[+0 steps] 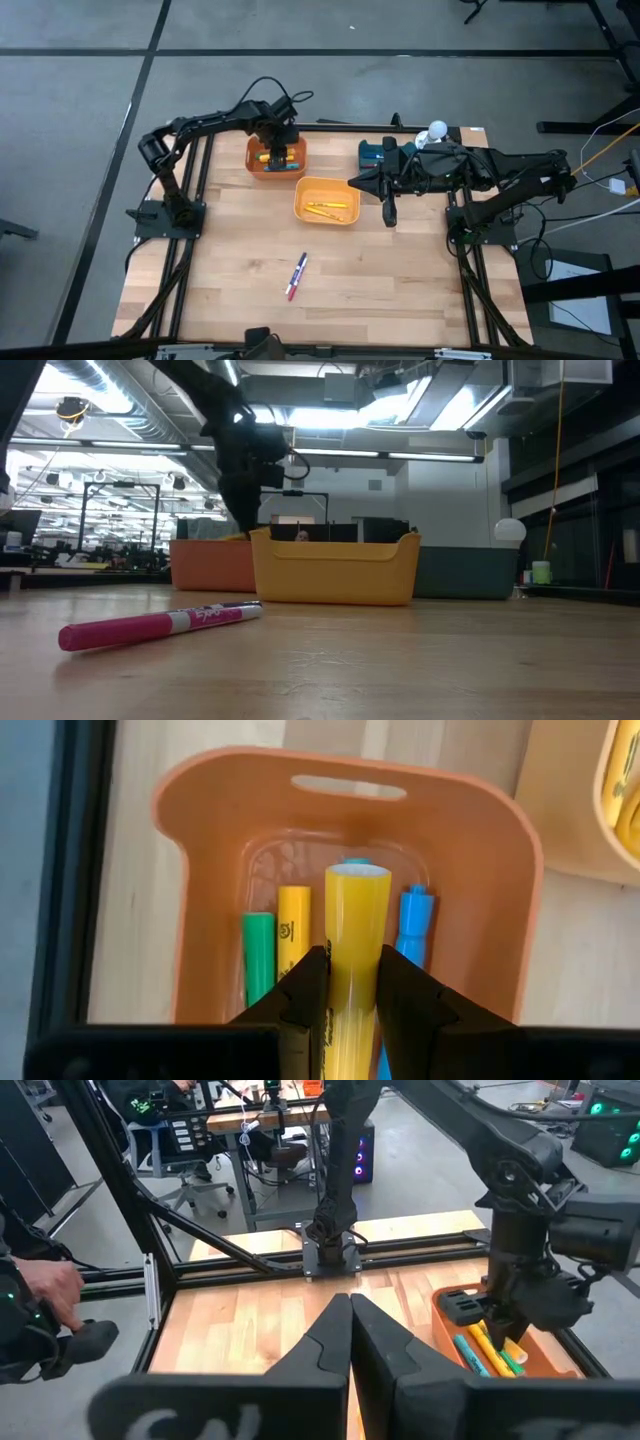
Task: Pick & Place Markers
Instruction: Put the big yellow highlighter pen into the orange bin
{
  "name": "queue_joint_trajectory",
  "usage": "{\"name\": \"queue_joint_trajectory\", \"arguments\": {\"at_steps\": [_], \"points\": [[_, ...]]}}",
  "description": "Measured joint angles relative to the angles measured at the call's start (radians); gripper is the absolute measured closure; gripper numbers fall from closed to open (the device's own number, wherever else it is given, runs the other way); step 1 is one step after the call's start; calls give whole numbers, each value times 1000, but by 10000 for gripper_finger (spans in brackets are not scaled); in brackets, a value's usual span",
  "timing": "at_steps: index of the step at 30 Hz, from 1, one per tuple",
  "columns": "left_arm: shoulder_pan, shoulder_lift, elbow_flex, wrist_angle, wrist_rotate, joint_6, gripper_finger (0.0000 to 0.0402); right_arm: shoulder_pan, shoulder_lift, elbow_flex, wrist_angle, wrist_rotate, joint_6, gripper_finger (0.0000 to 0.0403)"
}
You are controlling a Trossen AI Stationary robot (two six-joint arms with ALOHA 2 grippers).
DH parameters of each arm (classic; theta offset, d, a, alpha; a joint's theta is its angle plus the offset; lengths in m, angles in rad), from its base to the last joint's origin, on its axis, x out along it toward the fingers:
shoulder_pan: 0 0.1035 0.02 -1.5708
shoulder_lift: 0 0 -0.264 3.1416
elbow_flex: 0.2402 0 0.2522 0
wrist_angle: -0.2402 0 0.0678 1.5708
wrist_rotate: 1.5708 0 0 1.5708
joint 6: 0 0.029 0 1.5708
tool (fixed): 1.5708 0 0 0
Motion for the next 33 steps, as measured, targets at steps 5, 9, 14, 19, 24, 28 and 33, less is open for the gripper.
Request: {"name": "queue_joint_trajectory", "arguments": {"at_steps": [5,9,14,19,24,28,33], "points": [[0,20,0,-2,2,17,339,0,0,0,0,0,-1,398],[0,36,0,-4,16,46,339,0,0,0,0,0,-1,398],[-6,66,-1,-4,19,62,340,0,0,0,0,0,-1,398],[-6,100,-1,-4,20,62,340,0,0,0,0,0,-1,398],[-6,118,-1,-3,19,75,340,0,0,0,0,0,-1,398],[-4,130,-1,-5,19,78,339,0,0,0,0,0,-1,398],[-4,129,-1,3,19,86,339,0,0,0,0,0,-1,398]]}}
